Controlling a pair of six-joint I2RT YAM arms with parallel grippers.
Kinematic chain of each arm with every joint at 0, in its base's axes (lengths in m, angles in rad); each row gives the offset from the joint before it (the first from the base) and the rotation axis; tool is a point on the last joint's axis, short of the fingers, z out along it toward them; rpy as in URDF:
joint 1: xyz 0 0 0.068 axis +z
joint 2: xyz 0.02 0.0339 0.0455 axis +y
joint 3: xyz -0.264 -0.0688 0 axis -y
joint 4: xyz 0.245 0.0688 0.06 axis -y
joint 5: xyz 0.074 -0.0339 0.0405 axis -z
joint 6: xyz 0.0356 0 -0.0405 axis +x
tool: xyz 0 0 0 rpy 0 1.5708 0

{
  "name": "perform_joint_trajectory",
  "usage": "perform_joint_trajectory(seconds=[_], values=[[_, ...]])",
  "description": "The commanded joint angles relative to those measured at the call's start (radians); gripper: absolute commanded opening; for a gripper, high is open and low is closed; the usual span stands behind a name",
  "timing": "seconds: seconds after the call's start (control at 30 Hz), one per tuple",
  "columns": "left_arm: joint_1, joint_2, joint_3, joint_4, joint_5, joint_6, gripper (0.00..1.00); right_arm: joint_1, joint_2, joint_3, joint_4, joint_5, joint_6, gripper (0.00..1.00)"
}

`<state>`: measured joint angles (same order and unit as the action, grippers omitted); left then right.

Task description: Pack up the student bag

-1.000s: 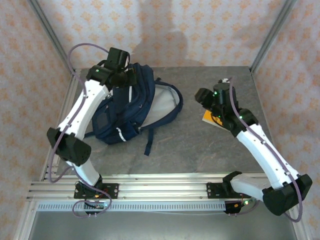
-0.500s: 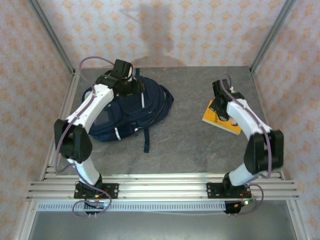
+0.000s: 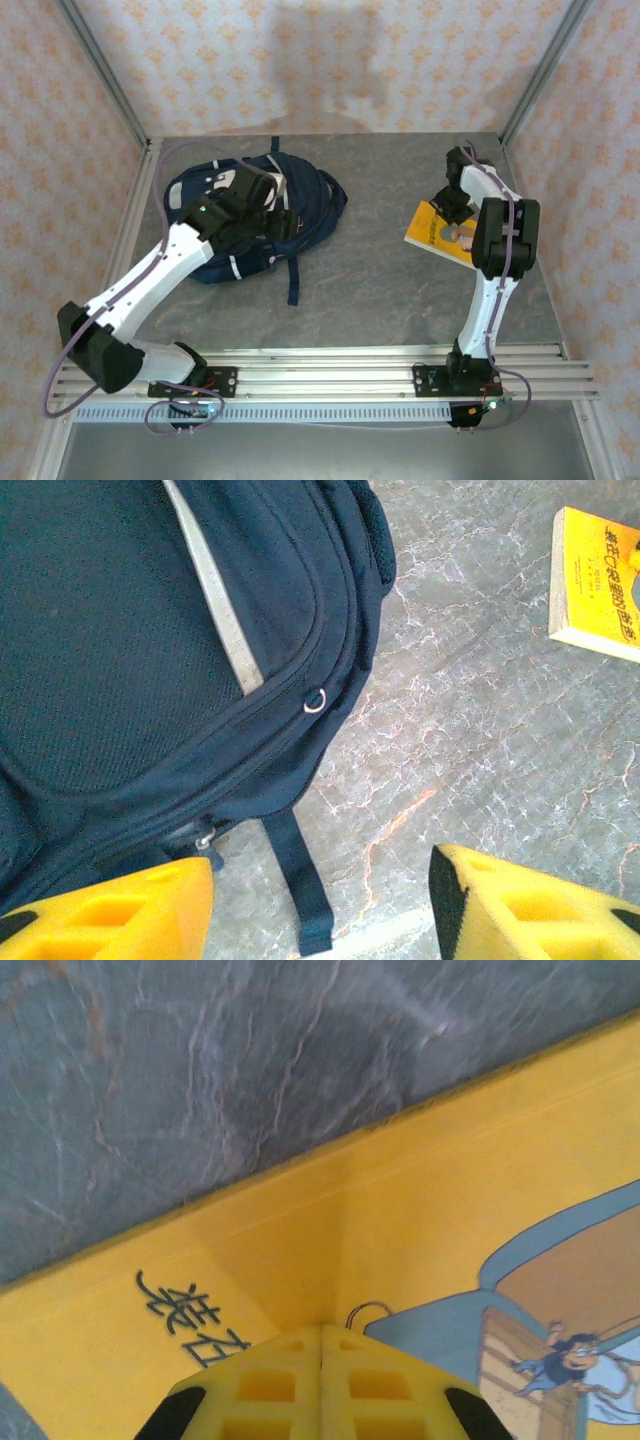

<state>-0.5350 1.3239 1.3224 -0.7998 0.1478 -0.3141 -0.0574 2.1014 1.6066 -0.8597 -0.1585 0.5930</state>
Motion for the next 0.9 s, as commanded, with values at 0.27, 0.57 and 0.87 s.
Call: perform_joint_trajectory(seconds=[0.27, 0.57, 0.87], values=[[-0.001, -0.025, 0.020, -0.025, -0.009, -0.023, 0.59, 0.164, -0.053, -0.256, -0.017, -0.165, -0.026, 0.00], [-0.002, 0.056, 0.036, 0.032, 0.070, -0.056, 0.59, 0.426, -0.205, -0.492, 0.113, -0.323, -0.021, 0.00], [-0.050, 0.242, 0.070, 0.128, 0.167, -0.101, 0.59, 0.538, -0.568, -0.579, 0.010, -0.137, -0.087, 0.10]])
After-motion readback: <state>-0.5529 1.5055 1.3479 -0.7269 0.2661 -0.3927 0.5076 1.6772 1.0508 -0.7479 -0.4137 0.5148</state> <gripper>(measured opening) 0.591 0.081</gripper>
